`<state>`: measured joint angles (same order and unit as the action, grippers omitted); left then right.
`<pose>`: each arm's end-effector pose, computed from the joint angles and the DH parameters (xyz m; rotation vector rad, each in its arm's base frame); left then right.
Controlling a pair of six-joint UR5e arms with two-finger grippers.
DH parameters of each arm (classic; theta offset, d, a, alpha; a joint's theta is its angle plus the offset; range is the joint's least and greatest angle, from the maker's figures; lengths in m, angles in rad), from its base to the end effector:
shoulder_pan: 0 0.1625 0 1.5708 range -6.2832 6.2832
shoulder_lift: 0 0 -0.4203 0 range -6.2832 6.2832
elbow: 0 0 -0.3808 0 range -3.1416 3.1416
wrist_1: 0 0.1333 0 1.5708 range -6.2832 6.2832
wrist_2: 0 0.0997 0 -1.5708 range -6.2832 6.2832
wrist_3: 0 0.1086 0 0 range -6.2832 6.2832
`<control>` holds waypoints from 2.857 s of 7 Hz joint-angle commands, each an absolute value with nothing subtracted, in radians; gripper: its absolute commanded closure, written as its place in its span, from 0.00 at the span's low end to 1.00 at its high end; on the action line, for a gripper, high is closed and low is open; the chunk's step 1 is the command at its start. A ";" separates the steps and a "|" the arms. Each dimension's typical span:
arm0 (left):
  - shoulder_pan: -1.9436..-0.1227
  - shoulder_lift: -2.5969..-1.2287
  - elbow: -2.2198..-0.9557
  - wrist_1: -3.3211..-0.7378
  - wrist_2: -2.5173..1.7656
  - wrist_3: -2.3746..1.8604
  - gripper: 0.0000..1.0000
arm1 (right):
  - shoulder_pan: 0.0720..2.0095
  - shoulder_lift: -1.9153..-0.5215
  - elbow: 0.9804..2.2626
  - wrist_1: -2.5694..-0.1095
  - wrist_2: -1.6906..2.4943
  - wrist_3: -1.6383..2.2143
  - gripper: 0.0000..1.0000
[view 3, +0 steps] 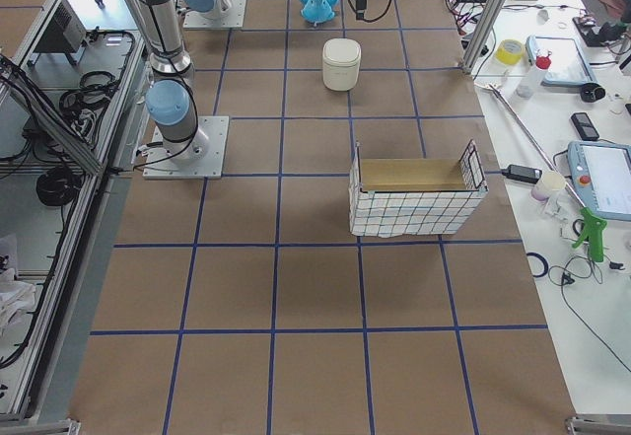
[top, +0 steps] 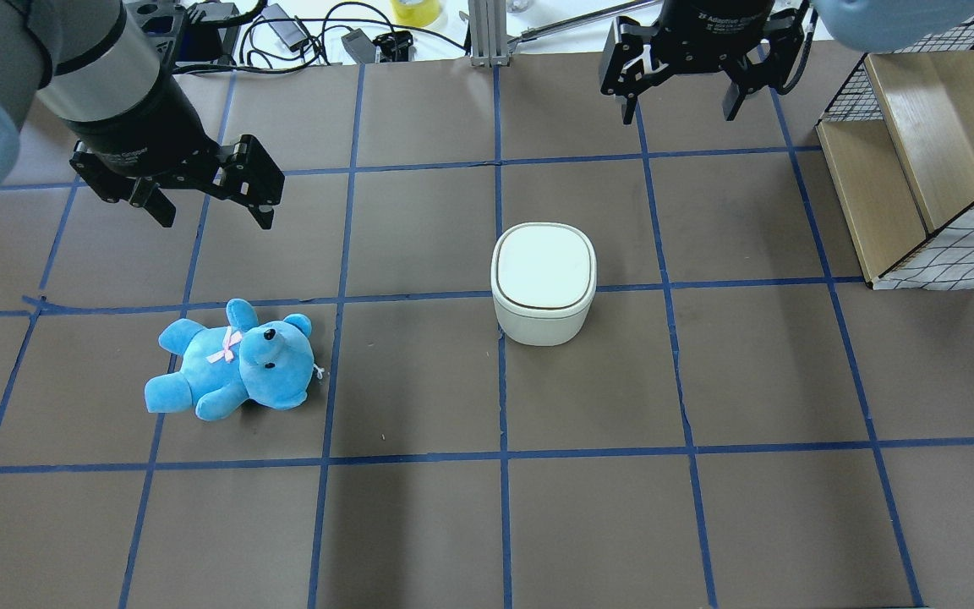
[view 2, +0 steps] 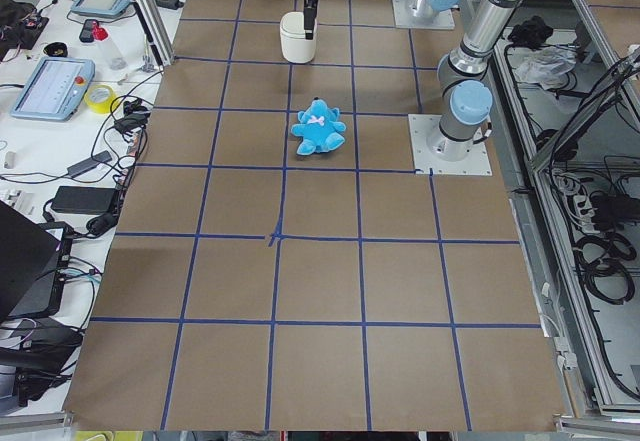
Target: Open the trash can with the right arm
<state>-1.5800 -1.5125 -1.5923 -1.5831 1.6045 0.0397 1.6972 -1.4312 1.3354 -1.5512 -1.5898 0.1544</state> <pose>-0.1339 -0.4572 0.4900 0.0753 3.1064 -0.0372 0.1989 -0.5243 0.5145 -0.0450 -3.1307 0.1223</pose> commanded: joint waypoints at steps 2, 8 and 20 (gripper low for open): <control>-1.580 -1.513 -1.592 -1.583 1.605 0.038 0.00 | 1.695 -1.431 1.336 -1.552 -1.586 0.153 0.00; -1.580 -1.513 -1.592 -1.583 1.605 0.040 0.00 | 1.698 -1.433 1.336 -1.551 -1.586 0.153 0.00; -1.580 -1.513 -1.592 -1.583 1.605 0.038 0.00 | 1.799 -1.333 1.750 -1.976 -1.517 0.219 0.99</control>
<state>-1.5800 -1.5125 -1.5923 -1.5830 1.6045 0.0396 1.7976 -1.3509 1.7209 -1.9578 -1.5179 0.2220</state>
